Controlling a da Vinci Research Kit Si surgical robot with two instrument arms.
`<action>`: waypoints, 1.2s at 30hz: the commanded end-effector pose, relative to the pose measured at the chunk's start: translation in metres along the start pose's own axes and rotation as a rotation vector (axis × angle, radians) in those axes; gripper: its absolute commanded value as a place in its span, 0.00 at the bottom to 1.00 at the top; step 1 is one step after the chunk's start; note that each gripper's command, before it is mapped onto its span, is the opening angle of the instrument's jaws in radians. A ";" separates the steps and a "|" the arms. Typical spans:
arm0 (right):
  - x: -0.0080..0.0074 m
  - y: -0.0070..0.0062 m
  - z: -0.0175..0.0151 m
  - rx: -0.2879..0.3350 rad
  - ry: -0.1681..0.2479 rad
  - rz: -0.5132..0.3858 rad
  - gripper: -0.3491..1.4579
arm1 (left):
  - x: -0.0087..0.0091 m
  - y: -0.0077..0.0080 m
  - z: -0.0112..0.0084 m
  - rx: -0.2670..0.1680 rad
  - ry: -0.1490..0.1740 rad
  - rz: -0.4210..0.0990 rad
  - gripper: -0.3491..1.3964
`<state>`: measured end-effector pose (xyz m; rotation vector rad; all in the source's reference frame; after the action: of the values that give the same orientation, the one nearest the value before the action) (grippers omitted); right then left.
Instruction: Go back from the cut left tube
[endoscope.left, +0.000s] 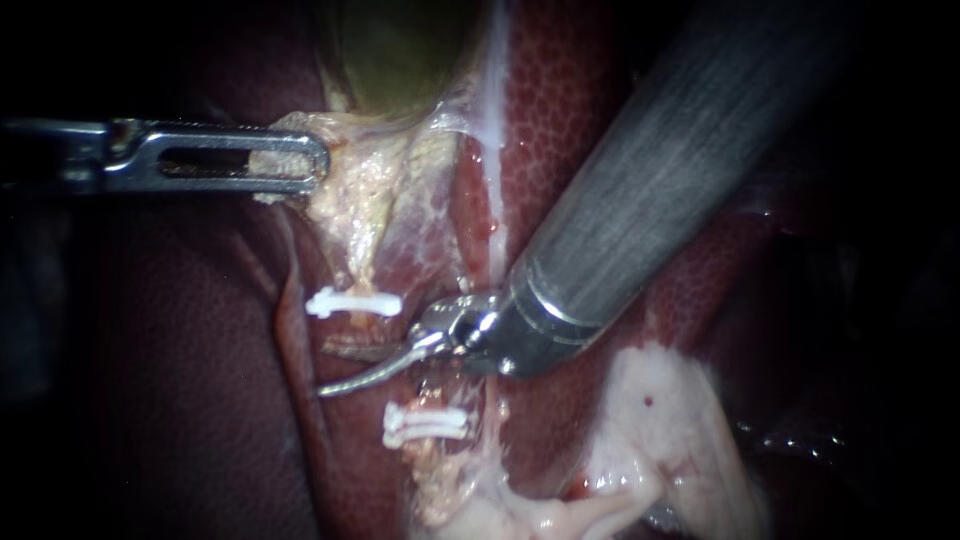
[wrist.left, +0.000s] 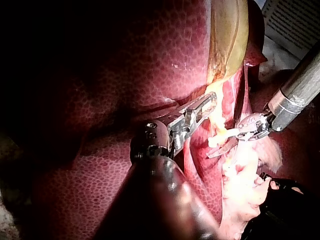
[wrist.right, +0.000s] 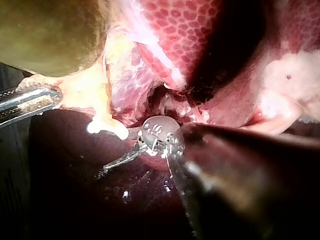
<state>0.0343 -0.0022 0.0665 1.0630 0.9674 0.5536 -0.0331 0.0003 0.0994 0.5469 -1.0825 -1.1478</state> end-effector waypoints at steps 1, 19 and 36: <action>-0.0001 0.0000 0.0000 0.005 0.003 -0.013 0.87 | 0.0000 0.0000 0.0000 0.000 0.000 0.000 0.04; -0.0019 -0.0021 -0.0026 -0.028 0.015 -0.288 0.99 | 0.0000 0.0001 -0.0001 0.001 0.000 0.000 0.04; -0.0028 -0.0037 -0.0132 -0.237 0.058 -0.462 0.99 | 0.0000 0.0002 -0.0002 0.001 0.001 0.000 0.04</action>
<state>0.0207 0.0005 0.0619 0.5739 1.1219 0.3112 -0.0329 0.0003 0.0995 0.5478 -1.0826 -1.1466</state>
